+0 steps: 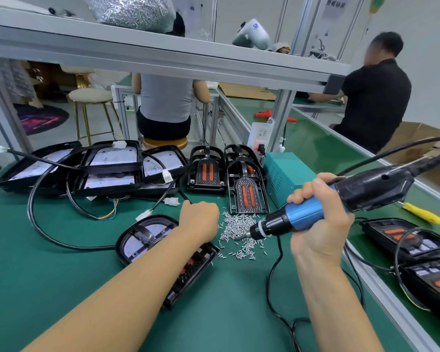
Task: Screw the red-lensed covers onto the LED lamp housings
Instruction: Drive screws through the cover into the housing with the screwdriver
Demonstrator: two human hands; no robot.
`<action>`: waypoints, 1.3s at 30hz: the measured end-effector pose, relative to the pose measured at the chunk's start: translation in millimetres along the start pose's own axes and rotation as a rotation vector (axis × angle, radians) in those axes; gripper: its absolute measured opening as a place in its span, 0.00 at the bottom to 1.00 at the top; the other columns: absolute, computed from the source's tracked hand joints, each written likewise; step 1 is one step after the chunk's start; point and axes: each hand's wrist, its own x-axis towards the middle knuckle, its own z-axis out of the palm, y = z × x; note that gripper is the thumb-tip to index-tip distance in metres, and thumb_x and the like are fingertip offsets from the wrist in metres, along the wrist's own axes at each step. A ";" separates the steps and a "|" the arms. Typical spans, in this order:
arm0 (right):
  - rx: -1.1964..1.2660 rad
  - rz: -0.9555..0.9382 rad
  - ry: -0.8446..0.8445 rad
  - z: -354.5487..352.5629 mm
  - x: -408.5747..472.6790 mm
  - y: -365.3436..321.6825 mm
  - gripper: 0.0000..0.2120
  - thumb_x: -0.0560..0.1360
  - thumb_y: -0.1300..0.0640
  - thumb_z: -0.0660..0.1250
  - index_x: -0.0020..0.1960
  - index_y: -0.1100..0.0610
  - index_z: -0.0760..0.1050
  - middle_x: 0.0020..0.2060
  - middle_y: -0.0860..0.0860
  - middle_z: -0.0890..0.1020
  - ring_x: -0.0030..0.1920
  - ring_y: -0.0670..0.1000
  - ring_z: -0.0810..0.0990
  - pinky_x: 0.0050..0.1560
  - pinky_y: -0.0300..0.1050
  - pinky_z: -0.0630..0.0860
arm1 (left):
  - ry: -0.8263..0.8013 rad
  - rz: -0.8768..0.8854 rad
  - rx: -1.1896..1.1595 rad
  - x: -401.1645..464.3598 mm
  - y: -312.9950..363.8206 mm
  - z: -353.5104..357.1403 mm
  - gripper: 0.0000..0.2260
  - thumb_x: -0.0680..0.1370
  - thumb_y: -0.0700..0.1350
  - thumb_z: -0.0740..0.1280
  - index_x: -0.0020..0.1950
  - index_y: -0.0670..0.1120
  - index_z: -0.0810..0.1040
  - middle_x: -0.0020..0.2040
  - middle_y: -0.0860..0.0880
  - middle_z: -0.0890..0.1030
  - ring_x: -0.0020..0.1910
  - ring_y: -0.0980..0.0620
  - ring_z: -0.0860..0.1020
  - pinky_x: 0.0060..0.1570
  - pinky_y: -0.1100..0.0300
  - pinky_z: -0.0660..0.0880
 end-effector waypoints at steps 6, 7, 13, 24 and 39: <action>-0.014 -0.020 0.028 -5.3 5.3 -2.2 0.06 0.68 0.64 0.66 0.41 0.54 0.74 0.31 0.53 0.69 0.27 0.50 0.71 0.34 0.42 0.72 | -0.052 0.020 0.055 9.2 4.6 0.9 0.14 0.73 0.33 0.59 0.31 0.46 0.61 0.30 0.50 0.67 0.34 0.46 0.68 0.63 0.48 0.63; -0.015 -0.019 0.034 -5.9 5.9 -1.7 0.06 0.68 0.64 0.66 0.41 0.54 0.74 0.31 0.53 0.69 0.27 0.50 0.72 0.34 0.42 0.72 | -0.051 0.023 0.064 8.6 4.9 1.6 0.14 0.74 0.33 0.60 0.32 0.46 0.61 0.30 0.50 0.67 0.35 0.46 0.68 0.63 0.48 0.63; -0.006 -0.004 0.042 -3.1 3.8 3.6 0.06 0.67 0.64 0.67 0.41 0.54 0.73 0.33 0.53 0.69 0.27 0.50 0.72 0.34 0.41 0.72 | -0.079 0.033 0.050 8.1 2.9 3.7 0.12 0.74 0.34 0.60 0.33 0.47 0.66 0.33 0.51 0.72 0.38 0.45 0.71 0.59 0.51 0.65; 0.105 0.052 0.041 3.1 2.5 -5.9 0.05 0.68 0.61 0.65 0.43 0.54 0.70 0.27 0.48 0.71 0.27 0.48 0.71 0.35 0.39 0.72 | 0.241 0.128 -0.692 -54.1 -28.8 -4.8 0.10 0.76 0.43 0.67 0.36 0.54 0.75 0.34 0.54 0.75 0.35 0.56 0.71 0.45 0.57 0.68; 0.245 0.200 -0.055 41.2 -29.1 2.8 0.04 0.69 0.57 0.63 0.42 0.55 0.69 0.26 0.46 0.70 0.26 0.46 0.69 0.33 0.38 0.72 | 0.317 -0.090 -1.307 -141.7 -45.7 -7.2 0.07 0.74 0.36 0.69 0.37 0.45 0.81 0.34 0.54 0.83 0.31 0.61 0.79 0.36 0.77 0.69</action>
